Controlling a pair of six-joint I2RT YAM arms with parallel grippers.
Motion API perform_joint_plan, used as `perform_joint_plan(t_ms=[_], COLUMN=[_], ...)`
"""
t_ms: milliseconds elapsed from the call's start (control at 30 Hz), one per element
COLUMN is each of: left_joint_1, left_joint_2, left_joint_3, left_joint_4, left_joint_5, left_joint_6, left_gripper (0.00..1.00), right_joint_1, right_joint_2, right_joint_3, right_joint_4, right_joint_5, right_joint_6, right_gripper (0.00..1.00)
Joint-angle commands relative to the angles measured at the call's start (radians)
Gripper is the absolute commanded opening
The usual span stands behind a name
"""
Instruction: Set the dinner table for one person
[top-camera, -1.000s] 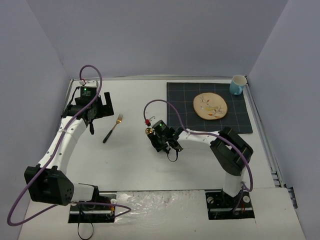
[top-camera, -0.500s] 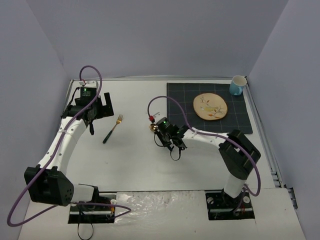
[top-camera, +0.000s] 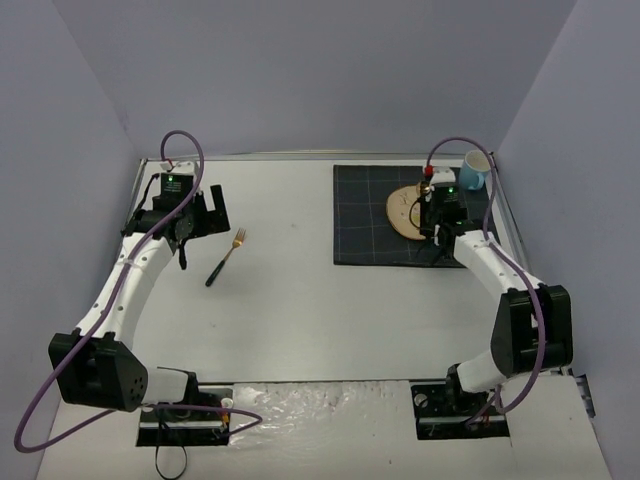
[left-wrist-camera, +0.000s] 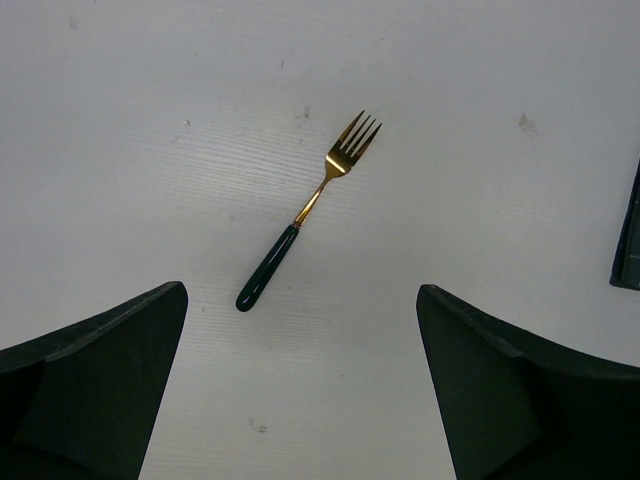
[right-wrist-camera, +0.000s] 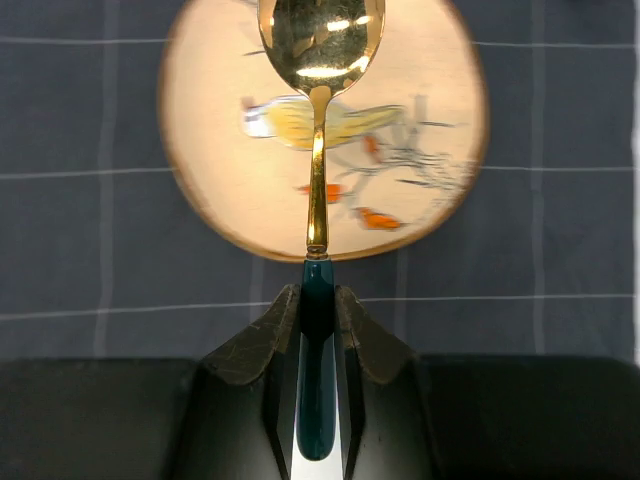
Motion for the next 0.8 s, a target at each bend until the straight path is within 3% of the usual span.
perform_joint_plan(t_ms=[0,167,767], left_joint_1=[0.0,-0.01,-0.025], left_joint_2=[-0.03,-0.034,-0.014], left_joint_3=[0.039,0.038,0.049], left_joint_4=[0.012,0.005,-0.017], left_joint_5=[0.018,0.018,0.006], left_joint_6=[-0.02,-0.016,0.002], left_gripper=[0.97,0.97,0.97], right_joint_1=[-0.12,-0.271,-0.438], right_joint_2=[0.015,0.118,0.336], right_joint_3=[0.023,0.061,0.23], right_joint_4=[0.037,0.084,0.083], right_joint_5=[-0.042,-0.097,-0.168], right_joint_6=[-0.083,-0.192,-0.371], right_gripper=[0.0,0.0,0.0])
